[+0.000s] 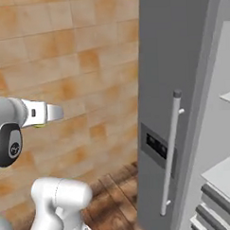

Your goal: Take the lemon wedge from the fridge and place it on the plate with fish on the dining counter.

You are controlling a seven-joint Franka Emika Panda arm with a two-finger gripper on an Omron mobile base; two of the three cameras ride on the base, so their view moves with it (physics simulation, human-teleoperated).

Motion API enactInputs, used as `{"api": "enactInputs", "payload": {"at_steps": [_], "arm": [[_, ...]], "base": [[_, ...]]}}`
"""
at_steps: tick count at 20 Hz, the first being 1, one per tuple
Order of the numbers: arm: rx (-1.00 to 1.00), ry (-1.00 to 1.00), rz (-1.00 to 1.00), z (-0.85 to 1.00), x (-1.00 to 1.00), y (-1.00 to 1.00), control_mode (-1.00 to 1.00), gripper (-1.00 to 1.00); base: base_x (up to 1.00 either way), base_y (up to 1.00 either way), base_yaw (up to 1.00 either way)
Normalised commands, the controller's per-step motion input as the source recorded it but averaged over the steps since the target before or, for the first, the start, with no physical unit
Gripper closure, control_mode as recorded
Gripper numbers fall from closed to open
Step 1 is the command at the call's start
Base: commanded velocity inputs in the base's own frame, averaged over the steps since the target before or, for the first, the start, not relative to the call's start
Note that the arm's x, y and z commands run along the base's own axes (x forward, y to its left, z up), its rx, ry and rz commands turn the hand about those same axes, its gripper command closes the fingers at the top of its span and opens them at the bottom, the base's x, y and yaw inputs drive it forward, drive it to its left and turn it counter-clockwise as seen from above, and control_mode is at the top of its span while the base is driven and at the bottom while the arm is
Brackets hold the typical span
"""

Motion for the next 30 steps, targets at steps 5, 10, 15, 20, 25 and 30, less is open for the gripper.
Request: {"api": "enactInputs", "payload": {"at_steps": [5, 10, 15, 20, 25, 30], "arm": [[0.00, 0.00, 0.00, 0.00, 0.00, 0.00, 1.00, 1.00], [0.00, 0.00, 0.00, 0.00, 0.00, 0.00, 1.00, 1.00], [0.00, 0.00, 0.00, 0.00, 0.00, 0.00, 1.00, 1.00], [0.00, 0.00, 0.00, 0.00, 0.00, 0.00, 1.00, 1.00], [0.00, 0.00, 0.00, 0.00, 0.00, 0.00, 1.00, 1.00], [0.00, 0.00, 0.00, 0.00, 0.00, 0.00, 1.00, 1.00]], "base": [[0.04, 0.31, 0.89], [0.04, 0.31, 0.90], [0.03, 0.30, 0.91], [0.03, 0.30, 0.90], [0.04, 0.31, 0.89], [0.05, 0.31, 0.88]]}}
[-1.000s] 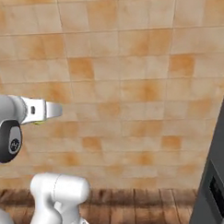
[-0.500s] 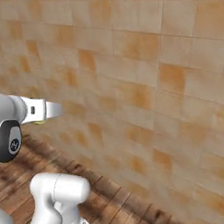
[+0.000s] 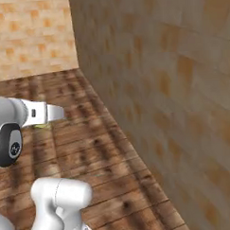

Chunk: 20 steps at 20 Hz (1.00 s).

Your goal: Take the lemon wedge from the fridge and place it on the plate with fish on the dining counter.

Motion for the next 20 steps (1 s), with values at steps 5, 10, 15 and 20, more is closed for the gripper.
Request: {"api": "enactInputs", "payload": {"at_steps": [5, 10, 15, 20], "arm": [[0.00, 0.00, 0.00, 0.00, 0.00, 0.00, 1.00, 1.00], [0.00, 0.00, 0.00, 0.00, 0.00, 0.00, 1.00, 1.00], [0.00, 0.00, 0.00, 0.00, 0.00, 0.00, 1.00, 1.00], [0.00, 0.00, 0.00, 0.00, 0.00, 0.00, 1.00, 1.00]], "base": [[0.22, 0.28, 0.85], [0.46, 0.07, 0.81], [0.91, 0.00, 0.68], [1.00, 0.13, 0.48]]}}
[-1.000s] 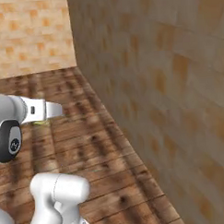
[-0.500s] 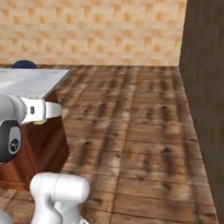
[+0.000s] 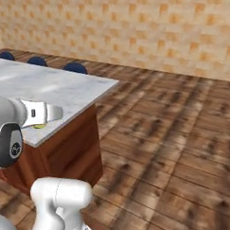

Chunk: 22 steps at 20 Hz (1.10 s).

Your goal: Take the lemon wedge from the fridge and place it on the plate with fish on the dining counter.

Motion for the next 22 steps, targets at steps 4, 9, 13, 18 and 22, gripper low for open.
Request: {"api": "enactInputs", "payload": {"at_steps": [4, 9, 13, 18, 22], "arm": [[0.00, 0.00, 0.00, 0.00, 0.00, 0.00, 1.00, 1.00], [0.00, 0.00, 0.00, 0.00, 0.00, 0.00, 1.00, 1.00], [0.00, 0.00, 0.00, 0.00, 0.00, 0.00, 1.00, 1.00], [0.00, 0.00, 0.00, 0.00, 0.00, 0.00, 1.00, 1.00], [0.00, 0.00, 0.00, 0.00, 0.00, 0.00, 1.00, 1.00]], "base": [[0.99, 0.95, 0.13], [0.99, 0.28, -0.25], [0.10, -0.70, -0.82], [0.30, -0.95, -0.64], [0.56, -1.00, -0.41]]}}
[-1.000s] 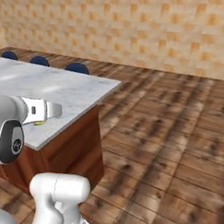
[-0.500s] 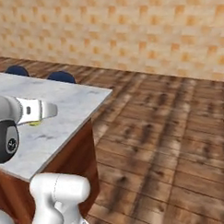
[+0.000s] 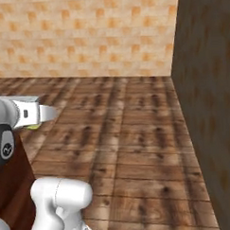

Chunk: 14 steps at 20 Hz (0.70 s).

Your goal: Take the lemon wedge from the fridge and place it on the plate with fish on the dining counter.

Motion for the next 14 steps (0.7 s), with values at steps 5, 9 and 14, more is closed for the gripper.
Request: {"api": "enactInputs", "payload": {"at_steps": [5, 9, 14], "arm": [[0.00, 0.00, 0.00, 0.00, 0.00, 0.00, 1.00, 1.00], [0.00, 0.00, 0.00, 0.00, 0.00, 0.00, 1.00, 1.00], [0.00, 0.00, 0.00, 0.00, 0.00, 0.00, 1.00, 1.00]], "base": [[1.00, -0.62, 0.04], [1.00, -0.01, 0.26], [1.00, 0.00, 0.38]]}}
